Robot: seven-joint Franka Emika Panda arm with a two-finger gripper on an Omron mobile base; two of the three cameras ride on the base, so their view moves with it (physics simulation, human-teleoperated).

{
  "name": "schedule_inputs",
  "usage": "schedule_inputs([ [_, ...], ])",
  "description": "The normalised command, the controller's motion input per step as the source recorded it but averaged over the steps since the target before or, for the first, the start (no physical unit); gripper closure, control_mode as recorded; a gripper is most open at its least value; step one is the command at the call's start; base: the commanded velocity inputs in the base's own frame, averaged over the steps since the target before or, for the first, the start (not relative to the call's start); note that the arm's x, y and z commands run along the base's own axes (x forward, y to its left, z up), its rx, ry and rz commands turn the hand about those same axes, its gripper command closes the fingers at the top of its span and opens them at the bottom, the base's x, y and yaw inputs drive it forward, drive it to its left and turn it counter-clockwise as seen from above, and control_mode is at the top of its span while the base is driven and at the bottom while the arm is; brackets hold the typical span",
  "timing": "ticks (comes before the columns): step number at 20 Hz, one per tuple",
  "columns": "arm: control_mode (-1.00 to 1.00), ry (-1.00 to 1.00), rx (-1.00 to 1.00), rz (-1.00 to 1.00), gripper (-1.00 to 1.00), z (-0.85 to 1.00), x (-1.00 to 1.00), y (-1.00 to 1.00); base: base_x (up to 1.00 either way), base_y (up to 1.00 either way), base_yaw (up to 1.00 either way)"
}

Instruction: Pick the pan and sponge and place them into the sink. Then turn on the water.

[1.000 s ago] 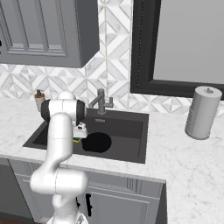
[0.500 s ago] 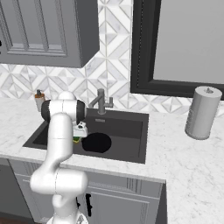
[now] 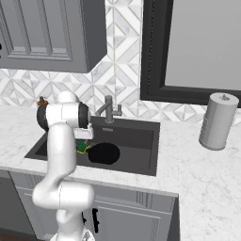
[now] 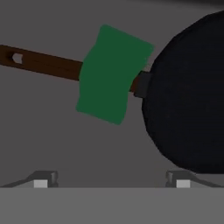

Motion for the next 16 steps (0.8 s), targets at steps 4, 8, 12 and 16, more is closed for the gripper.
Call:
schedule_inputs([
  [4, -1.00, -0.01, 0.00, 0.00, -1.00, 1.00, -0.57, -0.09, 0.00, 0.00, 0.00],
  [8, -1.00, 0.00, 0.00, 0.00, -1.00, 0.99, -0.63, -0.22, 0.00, 0.00, 0.00],
  [12, -1.00, 0.00, 0.01, -0.01, -1.00, 0.90, -0.73, -0.50, 0.00, 0.00, 0.00],
  [16, -1.00, 0.00, 0.04, -0.04, -1.00, 0.74, -0.80, -0.66, 0.00, 0.00, 0.00],
])
